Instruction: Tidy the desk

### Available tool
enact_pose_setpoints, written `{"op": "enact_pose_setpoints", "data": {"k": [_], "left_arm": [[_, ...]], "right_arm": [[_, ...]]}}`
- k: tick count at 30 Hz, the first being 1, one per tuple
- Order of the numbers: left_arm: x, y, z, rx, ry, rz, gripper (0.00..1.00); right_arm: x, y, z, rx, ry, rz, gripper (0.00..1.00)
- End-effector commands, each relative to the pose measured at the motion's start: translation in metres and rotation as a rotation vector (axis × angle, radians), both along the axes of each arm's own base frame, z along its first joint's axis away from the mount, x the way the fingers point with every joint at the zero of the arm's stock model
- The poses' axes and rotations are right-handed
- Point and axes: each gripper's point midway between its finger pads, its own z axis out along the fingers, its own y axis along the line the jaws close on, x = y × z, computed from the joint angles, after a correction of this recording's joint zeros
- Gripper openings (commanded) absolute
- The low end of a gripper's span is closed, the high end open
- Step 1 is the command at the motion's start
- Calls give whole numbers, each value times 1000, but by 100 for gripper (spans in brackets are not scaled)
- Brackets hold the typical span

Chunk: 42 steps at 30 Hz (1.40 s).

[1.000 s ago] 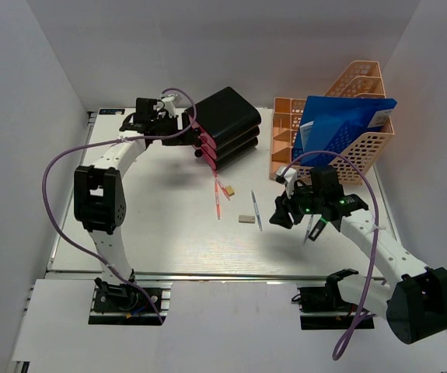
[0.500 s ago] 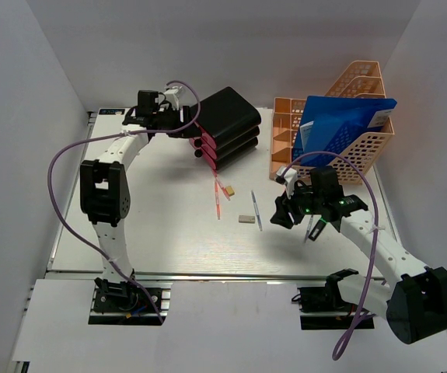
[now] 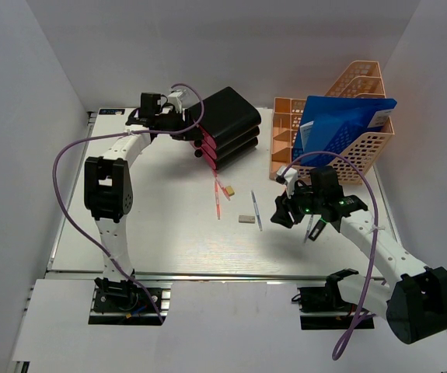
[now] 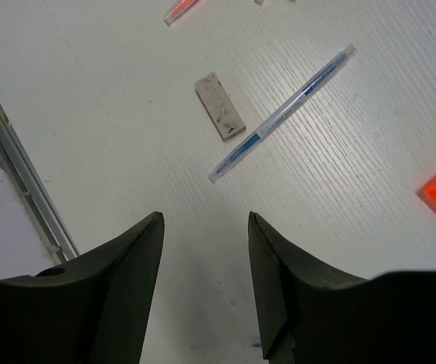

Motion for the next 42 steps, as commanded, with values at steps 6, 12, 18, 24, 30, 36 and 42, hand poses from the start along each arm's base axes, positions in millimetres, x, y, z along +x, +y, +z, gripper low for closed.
{"op": "enact_pose_setpoints", "data": {"k": [6,12,18,24,30,36,42], "left_arm": [[10,-2,36,-17,-108,-37,58],[9,-4,43,-38,-131,-42,46],[4,-4,37,-31,-103,-63,41],[-3,-1,30,-11,-82,-55,33],[-16,8,34,7,-72,-33,33],[-27,23,34,73,-84,-10,31],[-42,40,28,102,-74,43,31]], "right_arm": [[4,-1,0,4,-23,1,54],[3,-1,-2,1,-17,-2,54],[4,-1,0,2,-26,-6,54],[5,-2,-1,0,-24,-12,54],[5,-4,-3,-3,-20,-15,54],[5,-4,-3,-6,-28,-14,54],[4,-5,-2,-6,-36,-13,55]]}}
